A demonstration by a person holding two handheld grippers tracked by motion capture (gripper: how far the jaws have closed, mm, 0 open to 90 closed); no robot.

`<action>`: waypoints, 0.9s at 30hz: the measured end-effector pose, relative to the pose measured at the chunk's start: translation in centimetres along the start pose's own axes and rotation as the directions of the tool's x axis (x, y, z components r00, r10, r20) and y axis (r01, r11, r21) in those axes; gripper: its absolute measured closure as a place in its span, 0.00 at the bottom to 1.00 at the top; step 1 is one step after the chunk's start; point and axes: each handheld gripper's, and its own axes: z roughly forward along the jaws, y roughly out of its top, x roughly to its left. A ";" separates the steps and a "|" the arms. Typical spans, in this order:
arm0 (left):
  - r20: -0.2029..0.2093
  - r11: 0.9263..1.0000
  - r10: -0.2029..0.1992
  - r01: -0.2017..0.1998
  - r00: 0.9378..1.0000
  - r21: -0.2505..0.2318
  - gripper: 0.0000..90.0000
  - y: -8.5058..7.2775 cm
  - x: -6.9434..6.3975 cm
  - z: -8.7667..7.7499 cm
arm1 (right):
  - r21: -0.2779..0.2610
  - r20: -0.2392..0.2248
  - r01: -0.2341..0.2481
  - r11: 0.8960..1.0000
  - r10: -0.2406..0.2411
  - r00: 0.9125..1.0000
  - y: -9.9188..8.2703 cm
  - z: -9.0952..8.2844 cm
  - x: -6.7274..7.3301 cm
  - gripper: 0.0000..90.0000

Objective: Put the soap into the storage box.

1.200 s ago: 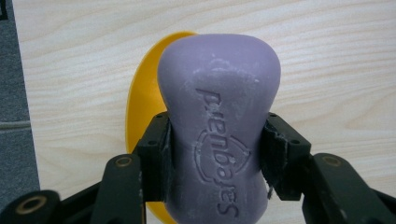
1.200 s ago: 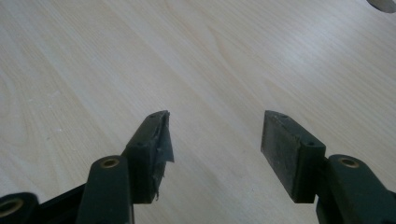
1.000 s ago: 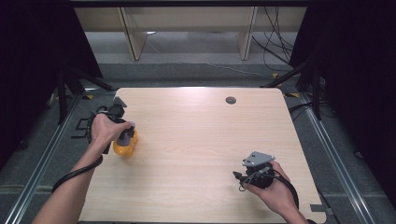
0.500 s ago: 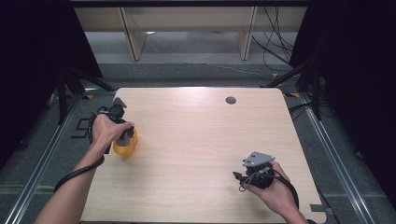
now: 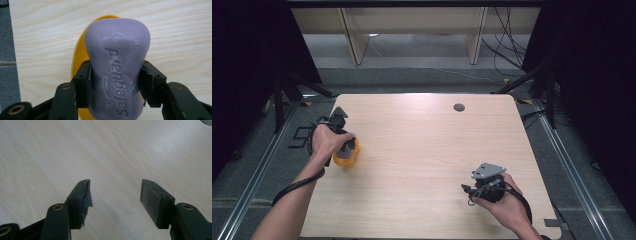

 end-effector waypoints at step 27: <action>-0.024 1.000 0.009 -0.009 1.000 0.008 0.54 -0.1 0.1 1.4 | 0.001 -0.001 -0.005 1.000 0.005 1.000 0.0 -0.1 0.0 0.46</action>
